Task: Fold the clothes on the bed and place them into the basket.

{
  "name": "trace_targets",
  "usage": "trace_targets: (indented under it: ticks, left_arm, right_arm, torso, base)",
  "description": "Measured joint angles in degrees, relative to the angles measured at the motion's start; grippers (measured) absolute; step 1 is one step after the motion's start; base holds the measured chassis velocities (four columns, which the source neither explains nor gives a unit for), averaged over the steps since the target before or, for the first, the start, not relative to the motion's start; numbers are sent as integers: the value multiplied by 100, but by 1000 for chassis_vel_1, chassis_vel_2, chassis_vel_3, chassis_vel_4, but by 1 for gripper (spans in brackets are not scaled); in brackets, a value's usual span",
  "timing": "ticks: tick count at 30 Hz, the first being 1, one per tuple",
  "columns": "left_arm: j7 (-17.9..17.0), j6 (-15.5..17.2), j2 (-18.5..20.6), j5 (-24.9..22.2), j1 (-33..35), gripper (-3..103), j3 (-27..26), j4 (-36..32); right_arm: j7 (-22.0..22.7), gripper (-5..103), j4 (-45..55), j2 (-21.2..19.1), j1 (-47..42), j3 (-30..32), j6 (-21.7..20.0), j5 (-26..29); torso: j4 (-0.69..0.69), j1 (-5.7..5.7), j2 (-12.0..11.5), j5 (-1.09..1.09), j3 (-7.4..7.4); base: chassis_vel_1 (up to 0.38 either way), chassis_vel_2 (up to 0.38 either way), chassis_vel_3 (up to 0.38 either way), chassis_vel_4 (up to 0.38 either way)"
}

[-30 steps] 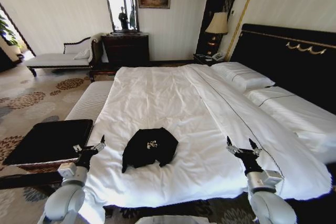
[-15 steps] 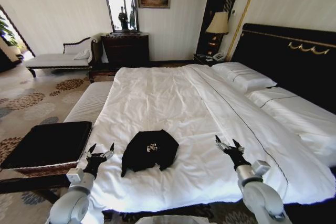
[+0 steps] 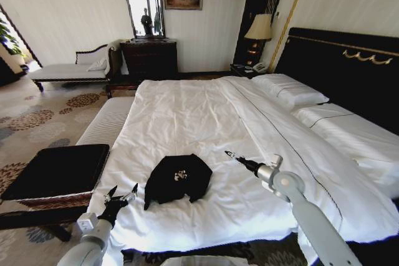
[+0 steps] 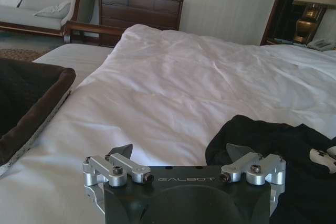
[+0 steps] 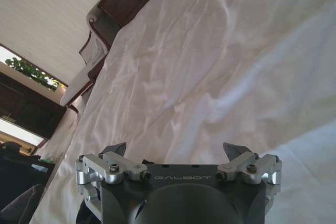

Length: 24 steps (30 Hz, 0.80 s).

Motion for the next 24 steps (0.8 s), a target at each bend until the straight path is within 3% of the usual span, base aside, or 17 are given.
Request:
trace_targets:
  ticks: [4, 12, 21, 24]
  left_arm:
    - [-37, -1, -33, 74, -1, 100, 40, -38]
    - [-75, 2, 10, 51, -2, 100, -6, -20]
    - [-123, 25, 6, 15, -28, 100, 25, -21]
    - [-128, 28, 3, 23, 3, 100, 24, -27]
  right_arm:
    - [-13, 100, -855, 334, 627, -650, -108, -154]
    - [-126, 100, -1717, 956, 1252, -1008, -50, -374]
    - [-365, 103, -1970, 1105, 1474, -1323, -281, -547]
    - [-437, 100, -2106, 1106, 1484, -1387, -296, -669]
  torso:
    - [0, 1, 0, 0, 0]
    - [3, 1, 0, -1, 0]
    - [1, 1, 0, -1, -1]
    - [1, 1, -1, -1, 0]
  base:
    - [0, 0, 0, 0]
    - [0, 0, 0, 0]
    - [0, 0, 0, 0]
    - [0, 0, 0, 0]
